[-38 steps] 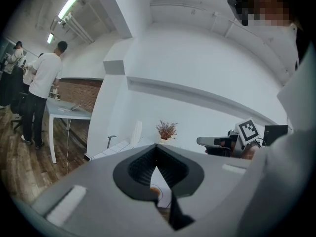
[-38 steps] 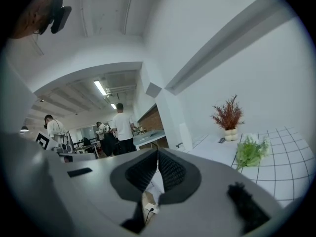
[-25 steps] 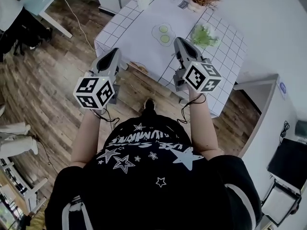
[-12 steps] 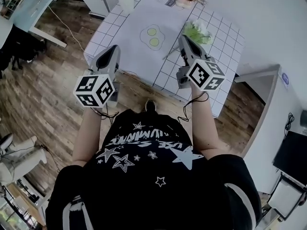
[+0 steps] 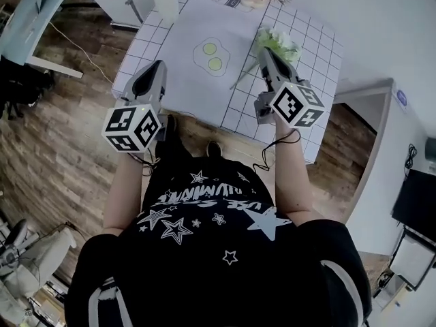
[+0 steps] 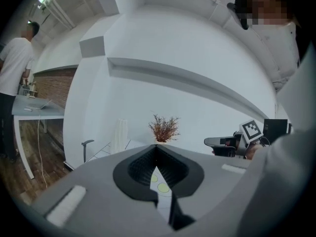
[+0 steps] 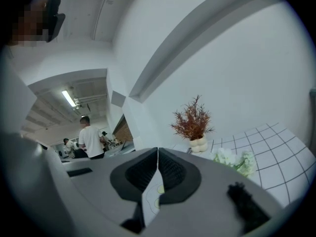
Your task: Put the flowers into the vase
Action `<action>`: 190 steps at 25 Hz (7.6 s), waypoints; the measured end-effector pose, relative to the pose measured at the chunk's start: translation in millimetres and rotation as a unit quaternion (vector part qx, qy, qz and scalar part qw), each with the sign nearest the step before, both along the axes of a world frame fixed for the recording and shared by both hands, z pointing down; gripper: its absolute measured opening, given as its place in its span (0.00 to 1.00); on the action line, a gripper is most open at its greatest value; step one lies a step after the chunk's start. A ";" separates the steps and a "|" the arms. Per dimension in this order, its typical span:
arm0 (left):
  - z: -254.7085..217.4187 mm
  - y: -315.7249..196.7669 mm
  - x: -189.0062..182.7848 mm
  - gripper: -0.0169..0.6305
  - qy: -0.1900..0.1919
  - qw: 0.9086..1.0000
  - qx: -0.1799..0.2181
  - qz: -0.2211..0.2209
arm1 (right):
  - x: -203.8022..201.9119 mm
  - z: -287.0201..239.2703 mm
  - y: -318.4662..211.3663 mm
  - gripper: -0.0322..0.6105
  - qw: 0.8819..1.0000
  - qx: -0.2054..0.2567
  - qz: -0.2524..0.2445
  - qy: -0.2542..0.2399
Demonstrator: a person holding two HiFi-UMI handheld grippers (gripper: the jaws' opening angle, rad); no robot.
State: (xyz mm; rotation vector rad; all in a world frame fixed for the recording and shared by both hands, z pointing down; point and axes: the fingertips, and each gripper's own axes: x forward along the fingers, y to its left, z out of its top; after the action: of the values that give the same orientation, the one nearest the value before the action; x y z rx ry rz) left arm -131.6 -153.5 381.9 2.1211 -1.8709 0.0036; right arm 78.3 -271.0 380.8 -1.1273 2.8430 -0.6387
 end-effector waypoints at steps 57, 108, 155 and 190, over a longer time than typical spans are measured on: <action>47.8 -174.2 13.6 0.04 0.078 0.930 -0.053 0.355 | 47.7 217.0 -56.5 0.14 0.843 -0.380 0.316 0.211; -62.4 -134.7 -121.0 0.05 -0.060 0.986 0.078 0.131 | -94.5 -59.8 -70.5 0.14 0.992 -0.034 0.101 -0.064; 55.2 -256.7 -80.4 0.74 -0.133 0.937 0.088 0.310 | -260.7 -128.9 -160.0 0.14 0.992 0.080 0.060 -0.081; 66.3 -260.2 -85.3 0.58 -0.135 0.941 0.072 0.301 | -285.0 -130.6 -171.9 0.14 0.976 0.167 0.079 -0.112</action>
State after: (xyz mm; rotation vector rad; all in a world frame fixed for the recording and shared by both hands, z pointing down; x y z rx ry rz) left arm -216.9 -413.8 448.2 2.8338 -1.2924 0.3164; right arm -206.8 -442.9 250.2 -1.1252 2.5154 -0.2451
